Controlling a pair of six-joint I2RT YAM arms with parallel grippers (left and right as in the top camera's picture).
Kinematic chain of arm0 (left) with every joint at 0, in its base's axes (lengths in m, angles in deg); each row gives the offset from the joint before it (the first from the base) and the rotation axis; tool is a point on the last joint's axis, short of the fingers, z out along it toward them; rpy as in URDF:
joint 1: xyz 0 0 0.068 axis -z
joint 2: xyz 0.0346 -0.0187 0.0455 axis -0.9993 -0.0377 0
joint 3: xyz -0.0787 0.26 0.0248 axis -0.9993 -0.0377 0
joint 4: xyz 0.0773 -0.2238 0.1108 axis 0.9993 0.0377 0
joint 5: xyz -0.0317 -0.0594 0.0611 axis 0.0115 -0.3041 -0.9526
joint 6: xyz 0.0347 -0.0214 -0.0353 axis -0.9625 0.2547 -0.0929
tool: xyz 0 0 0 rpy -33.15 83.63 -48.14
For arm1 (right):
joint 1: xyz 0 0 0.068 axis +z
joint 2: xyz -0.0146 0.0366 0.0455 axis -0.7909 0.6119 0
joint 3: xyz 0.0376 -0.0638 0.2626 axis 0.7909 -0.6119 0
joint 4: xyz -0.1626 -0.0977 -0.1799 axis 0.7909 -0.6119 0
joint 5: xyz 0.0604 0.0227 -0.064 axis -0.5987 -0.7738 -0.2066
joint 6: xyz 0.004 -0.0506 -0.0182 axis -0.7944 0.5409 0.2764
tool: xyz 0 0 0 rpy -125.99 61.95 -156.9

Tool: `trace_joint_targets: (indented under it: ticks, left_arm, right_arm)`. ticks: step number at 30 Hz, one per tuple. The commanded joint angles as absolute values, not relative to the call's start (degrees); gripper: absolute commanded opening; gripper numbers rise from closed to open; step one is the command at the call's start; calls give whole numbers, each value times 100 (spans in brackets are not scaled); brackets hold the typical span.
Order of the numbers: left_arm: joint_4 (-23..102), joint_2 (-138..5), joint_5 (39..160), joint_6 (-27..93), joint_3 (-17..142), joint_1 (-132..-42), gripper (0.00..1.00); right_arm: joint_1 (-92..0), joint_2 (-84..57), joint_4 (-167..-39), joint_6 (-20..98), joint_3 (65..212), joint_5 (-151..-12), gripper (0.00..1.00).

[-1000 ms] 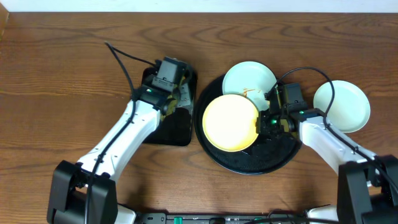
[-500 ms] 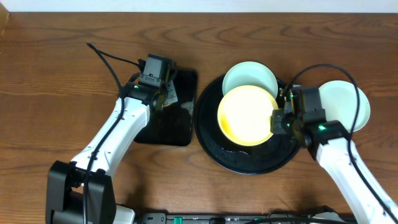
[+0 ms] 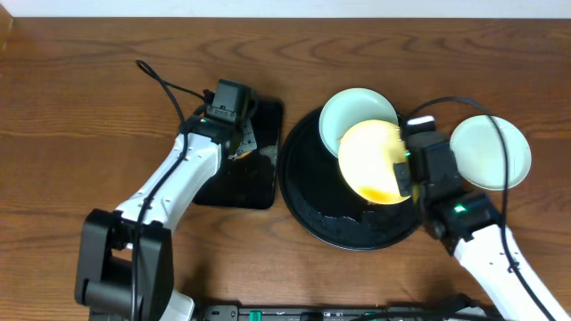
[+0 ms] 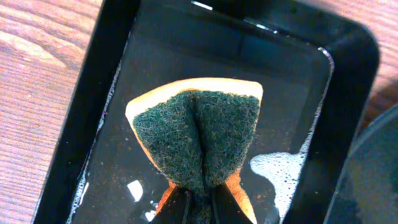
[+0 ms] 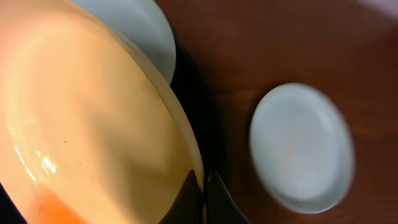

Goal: Clean dirty plates on tray and stack at the side
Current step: 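Lift the yellow plate by its rim with the right gripper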

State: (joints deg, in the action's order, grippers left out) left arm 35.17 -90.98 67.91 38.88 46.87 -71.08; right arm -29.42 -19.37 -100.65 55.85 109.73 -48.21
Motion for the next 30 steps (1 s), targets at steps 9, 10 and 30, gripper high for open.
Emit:
trace_joint_targets:
  ticks: [9, 10, 30]
  left_arm:
    - [3480, -9373, 6703, 3831, 4621, -7128, 8]
    - [3475, -9373, 6701, 3831, 4621, -7128, 8]
    - [3473, -9373, 6703, 3833, 4621, -7128, 8]
  right_arm:
    - [-1626, -2001, -9453, 6489, 10956, -2250, 1]
    - [-1600, -2001, -9405, 6548, 10956, -2233, 1]
    - [-3421, -1605, -9329, 4310, 10953, -3811, 1]
